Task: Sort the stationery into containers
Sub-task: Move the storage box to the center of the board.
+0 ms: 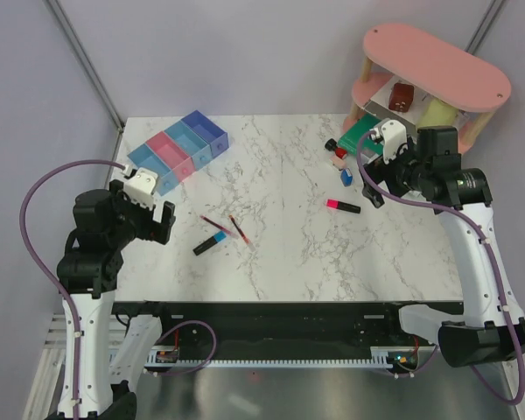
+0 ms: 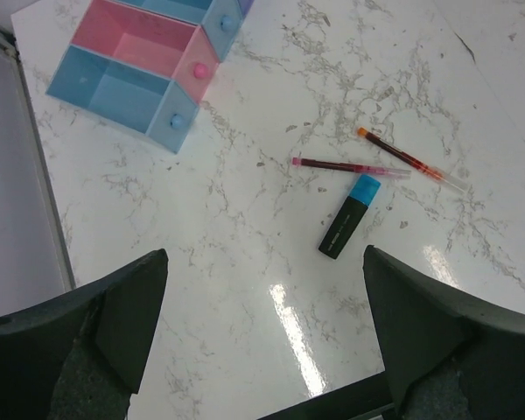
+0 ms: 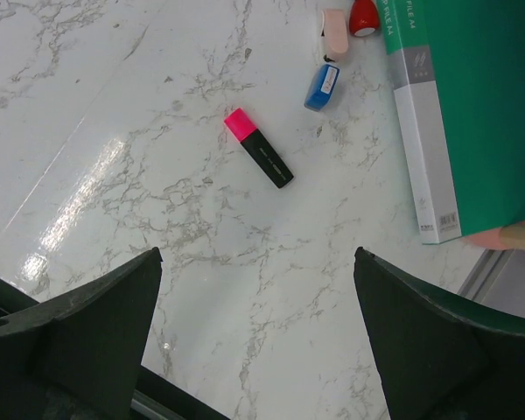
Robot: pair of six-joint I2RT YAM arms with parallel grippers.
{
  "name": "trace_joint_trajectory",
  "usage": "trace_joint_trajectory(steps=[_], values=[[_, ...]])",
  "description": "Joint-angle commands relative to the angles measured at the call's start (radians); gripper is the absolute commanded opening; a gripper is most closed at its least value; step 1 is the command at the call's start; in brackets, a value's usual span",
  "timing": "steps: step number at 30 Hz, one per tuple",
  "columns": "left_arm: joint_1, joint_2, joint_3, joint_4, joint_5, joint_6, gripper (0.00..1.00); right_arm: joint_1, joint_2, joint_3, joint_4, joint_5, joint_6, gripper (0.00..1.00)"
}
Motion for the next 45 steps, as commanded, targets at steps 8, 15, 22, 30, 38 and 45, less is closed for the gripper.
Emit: trace_joint_trajectory(steps=[8,15,22,30,38,45], values=[[0.000,0.093,-0.019,0.136,-0.105,-0.244,0.96,0.000,-0.064,-0.077,0.075,-0.006,0.013,0.98],[0.002,0.480,0.109,0.311,-0.193,-0.433,0.86,-0.002,0.016,-0.066,0.028,-0.008,-0.025,0.98],[0.000,0.969,0.450,0.348,-0.270,-0.614,0.81,-0.002,0.051,-0.049,0.026,0.004,-0.025,0.98],[-0.013,1.391,0.843,0.322,-0.344,-0.709,0.78,-0.002,0.117,0.004,0.017,0.030,-0.028,0.98],[-0.063,1.577,1.015,0.308,-0.425,-0.681,0.72,0.001,0.126,-0.014,0.017,0.000,-0.030,0.98],[-0.063,1.615,1.014,0.285,-0.480,-0.689,0.72,0.000,0.126,-0.032,0.020,0.014,-0.045,0.98]])
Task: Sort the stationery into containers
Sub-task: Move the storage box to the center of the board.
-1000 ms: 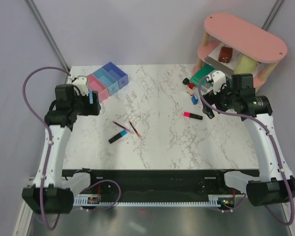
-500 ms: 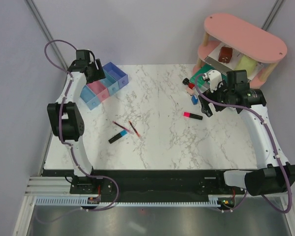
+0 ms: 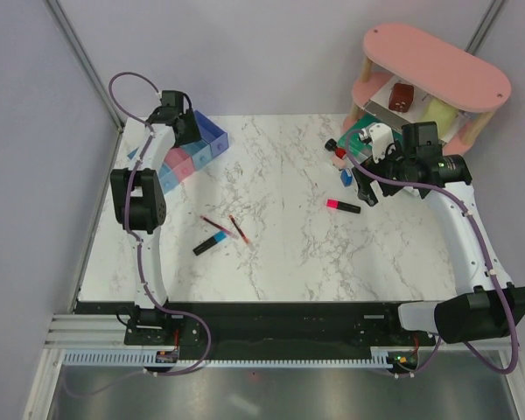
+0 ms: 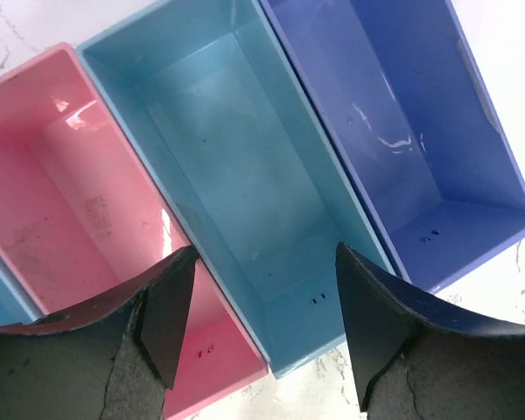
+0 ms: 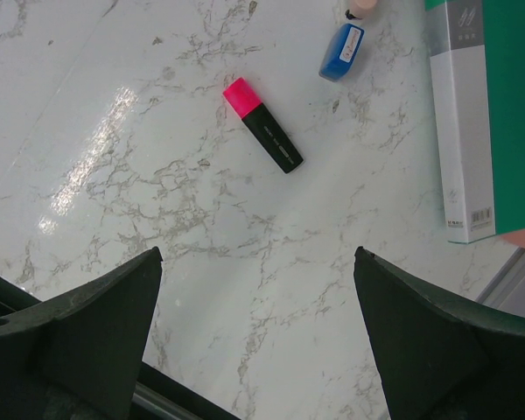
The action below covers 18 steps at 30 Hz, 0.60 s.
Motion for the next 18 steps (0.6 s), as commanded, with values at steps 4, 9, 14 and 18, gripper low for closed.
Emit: trace_joint_trajectory(steps=[4,9,14,18], values=[[0.011,-0.011,0.030,-0.030,-0.073,-0.052,0.72,0.000,0.002,-0.002,0.005,0.006,-0.019,0.98],[0.011,0.000,0.030,-0.033,-0.064,-0.055,0.71,0.000,0.013,0.004,0.019,-0.004,-0.013,0.98],[0.011,0.063,0.043,-0.034,-0.064,-0.032,0.60,0.000,0.016,0.007,0.019,-0.007,-0.014,0.98],[0.010,0.121,0.091,-0.036,-0.067,0.003,0.46,0.000,0.016,-0.005,0.029,0.004,-0.024,0.98]])
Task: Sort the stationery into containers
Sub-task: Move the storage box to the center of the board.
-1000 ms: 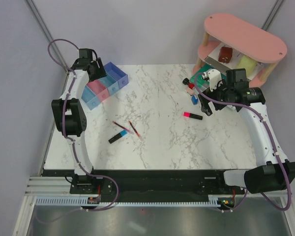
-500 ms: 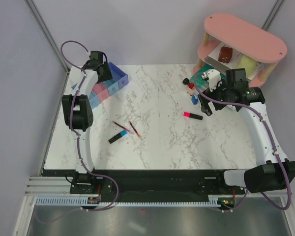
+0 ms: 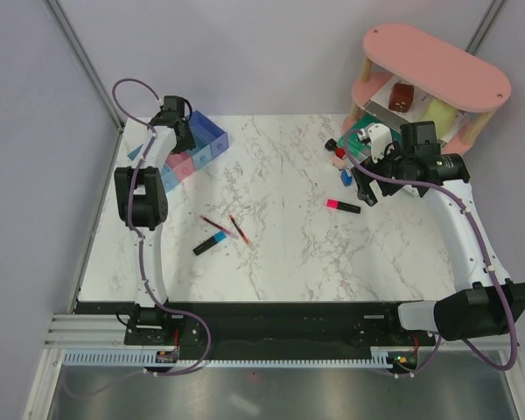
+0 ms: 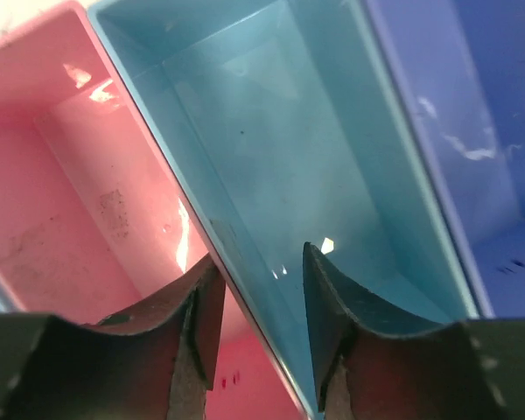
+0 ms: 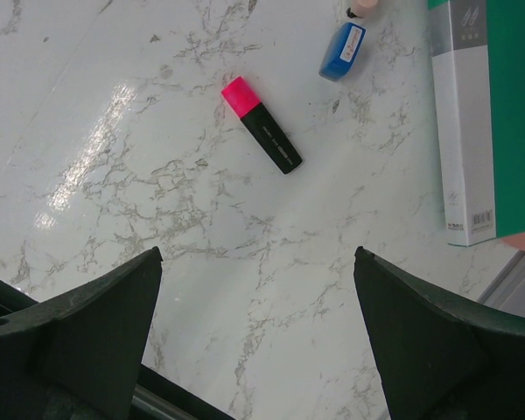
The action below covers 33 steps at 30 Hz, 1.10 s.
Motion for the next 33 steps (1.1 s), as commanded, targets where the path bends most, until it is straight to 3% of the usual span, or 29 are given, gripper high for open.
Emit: trace_joint_trajectory(steps=[1,4,10,21,33], values=[[0.001,0.083,0.092,-0.001,-0.025,0.029,0.44,0.001,0.002,-0.005,0.026,0.005,-0.016,0.98],[0.000,0.111,0.123,-0.001,-0.021,0.047,0.28,0.000,0.013,-0.009,0.036,0.008,-0.017,0.98],[-0.028,0.088,0.097,-0.002,0.048,0.078,0.15,0.001,0.020,-0.031,0.054,0.004,-0.003,0.98],[-0.183,0.000,-0.056,0.001,0.110,0.093,0.15,0.003,0.022,-0.028,0.072,0.010,0.010,0.98],[-0.335,0.011,-0.077,0.002,0.145,0.055,0.16,0.007,0.088,-0.072,0.215,-0.012,0.049,0.98]])
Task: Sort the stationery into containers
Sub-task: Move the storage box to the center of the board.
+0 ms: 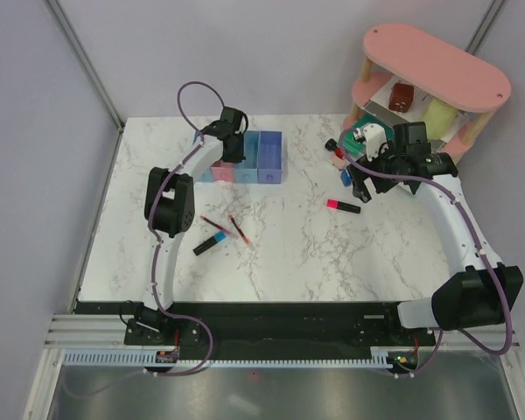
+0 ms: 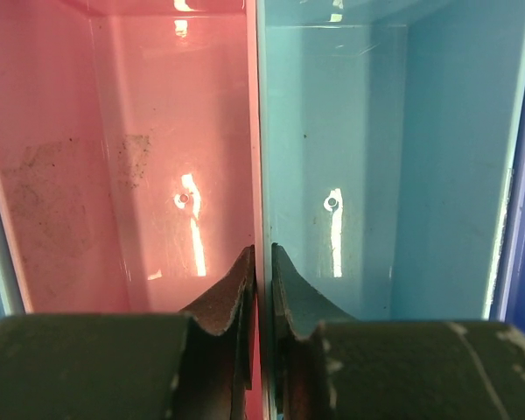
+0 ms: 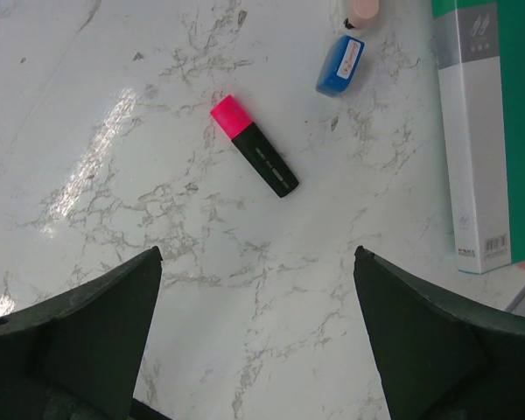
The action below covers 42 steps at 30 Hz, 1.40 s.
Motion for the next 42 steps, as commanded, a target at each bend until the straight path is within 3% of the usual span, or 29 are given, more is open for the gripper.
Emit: trace_joint_trajectory(steps=[1,16,24,30,34,42], values=[[-0.048,-0.001,-0.014,-0.037,0.078,-0.020,0.16,0.005,0.065,-0.015,0.117,-0.012,0.030,0.98],[-0.145,-0.030,-0.048,-0.045,0.092,-0.130,0.23,0.019,0.474,0.203,0.282,-0.040,0.088,0.98],[-0.208,-0.056,-0.066,-0.045,0.057,-0.149,0.40,0.020,0.521,0.175,0.363,0.047,0.086,0.98],[-0.231,-0.062,-0.063,-0.048,0.022,-0.146,0.45,0.020,0.534,0.139,0.415,0.093,0.088,0.98],[-0.225,-0.070,-0.051,-0.055,-0.008,-0.126,0.46,0.019,0.558,0.137,0.432,0.106,0.085,0.91],[-0.217,-0.122,-0.045,-0.063,-0.018,-0.113,0.68,0.019,0.618,0.129,0.472,0.112,0.099,0.84]])
